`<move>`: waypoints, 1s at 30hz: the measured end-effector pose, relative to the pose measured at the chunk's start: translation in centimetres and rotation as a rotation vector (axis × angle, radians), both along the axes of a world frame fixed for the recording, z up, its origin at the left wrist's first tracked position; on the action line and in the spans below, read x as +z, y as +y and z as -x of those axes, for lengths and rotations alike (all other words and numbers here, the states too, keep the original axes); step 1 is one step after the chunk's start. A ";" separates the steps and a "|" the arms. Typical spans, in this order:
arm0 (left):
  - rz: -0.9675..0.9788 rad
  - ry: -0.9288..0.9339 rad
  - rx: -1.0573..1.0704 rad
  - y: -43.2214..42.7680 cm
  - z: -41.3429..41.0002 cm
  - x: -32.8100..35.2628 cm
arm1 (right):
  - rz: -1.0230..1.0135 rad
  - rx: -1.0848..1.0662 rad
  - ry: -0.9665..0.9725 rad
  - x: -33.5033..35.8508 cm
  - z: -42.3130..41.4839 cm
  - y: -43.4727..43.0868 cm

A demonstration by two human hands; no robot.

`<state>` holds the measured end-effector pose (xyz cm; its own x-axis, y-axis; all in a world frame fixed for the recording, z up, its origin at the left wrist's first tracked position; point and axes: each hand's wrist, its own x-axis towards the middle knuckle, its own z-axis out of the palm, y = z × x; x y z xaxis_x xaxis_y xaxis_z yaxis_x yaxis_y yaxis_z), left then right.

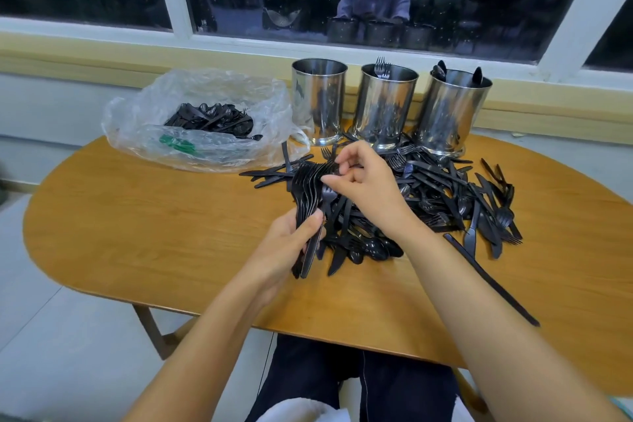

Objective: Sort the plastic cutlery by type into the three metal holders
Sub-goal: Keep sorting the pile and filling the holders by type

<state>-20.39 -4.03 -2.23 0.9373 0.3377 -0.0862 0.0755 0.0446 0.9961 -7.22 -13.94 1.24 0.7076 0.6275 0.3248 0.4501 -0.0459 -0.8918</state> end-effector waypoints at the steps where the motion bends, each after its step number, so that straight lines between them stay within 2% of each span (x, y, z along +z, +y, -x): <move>1: -0.004 -0.001 -0.005 -0.1 -0.1 0.0 | 0.012 -0.017 0.036 -0.1 0.0 -0.1; 6: 0.034 -0.013 -0.086 -1.1 -1.0 0.1 | 0.075 0.065 0.206 -0.1 -0.3 -1.1; 11: 0.188 -0.016 -0.205 -2.1 -2.3 0.7 | -0.004 0.034 0.109 -0.3 -1.0 -1.9; 17: 0.359 0.001 -0.355 -2.6 -4.8 0.8 | 0.001 0.073 0.113 -0.1 -2.7 -2.8; 19: 0.297 0.024 -0.342 -2.7 -5.9 0.7 | 0.016 0.048 0.057 -0.1 -3.6 -3.1; 23: -0.179 -0.009 -0.193 -2.2 -8.3 0.9 | -0.005 -0.068 -0.066 -0.4 -5.3 -2.9; 24: -0.209 -0.028 -0.181 -2.0 -8.9 1.0 | -0.026 -0.089 -0.062 -0.4 -5.7 -2.8; 27: -0.122 -0.047 -0.232 -1.6 -10.4 1.6 | -0.049 -0.095 -0.037 -0.1 -7.2 -2.1; 30: -0.032 -0.046 -0.149 -0.1 -11.5 1.7 | -0.018 -0.061 -0.032 0.4 -8.9 -0.7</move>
<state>-8.89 -4.12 -0.52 0.9800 0.1963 -0.0329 0.0327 0.0041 0.9995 1.68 -14.67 1.61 0.7337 0.5770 0.3587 0.4750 -0.0582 -0.8780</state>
